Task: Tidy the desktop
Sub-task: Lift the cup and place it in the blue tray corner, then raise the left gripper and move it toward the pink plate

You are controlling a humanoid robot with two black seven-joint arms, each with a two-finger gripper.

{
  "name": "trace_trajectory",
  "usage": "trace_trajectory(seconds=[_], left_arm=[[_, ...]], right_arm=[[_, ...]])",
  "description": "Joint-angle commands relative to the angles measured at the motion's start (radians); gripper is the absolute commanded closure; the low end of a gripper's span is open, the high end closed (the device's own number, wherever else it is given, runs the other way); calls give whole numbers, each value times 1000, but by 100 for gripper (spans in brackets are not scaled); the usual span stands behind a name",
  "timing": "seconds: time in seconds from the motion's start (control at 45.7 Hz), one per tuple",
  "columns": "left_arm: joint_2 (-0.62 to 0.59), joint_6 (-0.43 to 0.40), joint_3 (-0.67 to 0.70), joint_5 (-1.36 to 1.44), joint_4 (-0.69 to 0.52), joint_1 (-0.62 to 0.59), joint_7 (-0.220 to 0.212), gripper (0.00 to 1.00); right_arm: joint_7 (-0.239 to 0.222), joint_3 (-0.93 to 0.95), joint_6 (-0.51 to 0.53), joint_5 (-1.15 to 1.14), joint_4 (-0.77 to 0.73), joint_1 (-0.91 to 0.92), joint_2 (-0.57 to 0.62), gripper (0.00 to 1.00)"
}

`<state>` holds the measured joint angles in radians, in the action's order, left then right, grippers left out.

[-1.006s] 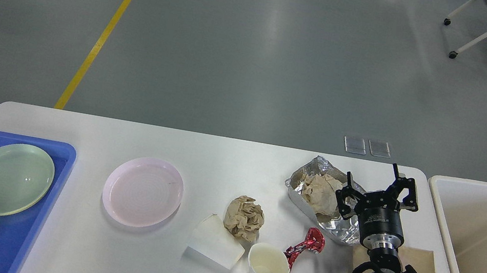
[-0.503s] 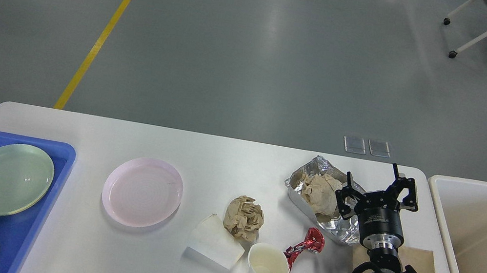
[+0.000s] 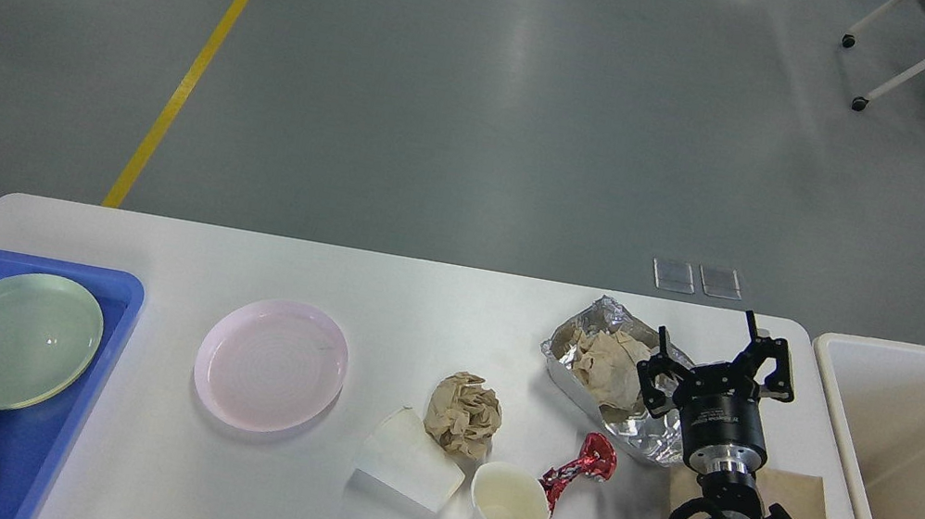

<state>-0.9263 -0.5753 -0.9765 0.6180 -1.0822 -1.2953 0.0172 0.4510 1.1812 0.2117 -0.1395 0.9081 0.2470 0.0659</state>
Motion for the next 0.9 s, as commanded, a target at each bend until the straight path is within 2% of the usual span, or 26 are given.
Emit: trace_trajectory(seconds=[0.0, 0.022, 0.087, 0.175, 0.284, 0.503, 0.634, 0.722, 0.875], left_arm=[[-2, 6, -1, -15, 1, 1, -2, 48], [-2, 8, -1, -17, 1, 1, 4, 40], [-2, 12, -1, -17, 1, 1, 3, 32], [-2, 2, -2, -18, -1, 2, 9, 15], [-2, -11, -4, -18, -2, 4, 6, 7], [-9, -21, -18, -18, -2, -4, 4, 5], [-11, -57, -40, -18, -2, -33, -2, 5], [0, -112, -111, -20, -13, -123, 0, 5], [79, -216, -310, -104, -65, -369, 4, 5]], right_arm=[[0, 0, 0, 0, 0, 0, 2, 0], [0, 0, 0, 0, 0, 0, 0, 0], [0, 0, 0, 0, 0, 0, 0, 0], [0, 0, 0, 0, 0, 0, 0, 0], [0, 0, 0, 1, 0, 0, 2, 0], [0, 0, 0, 0, 0, 0, 0, 0], [0, 0, 0, 0, 0, 0, 0, 0], [0, 0, 0, 0, 0, 0, 0, 0], [0, 0, 0, 0, 0, 0, 0, 0]])
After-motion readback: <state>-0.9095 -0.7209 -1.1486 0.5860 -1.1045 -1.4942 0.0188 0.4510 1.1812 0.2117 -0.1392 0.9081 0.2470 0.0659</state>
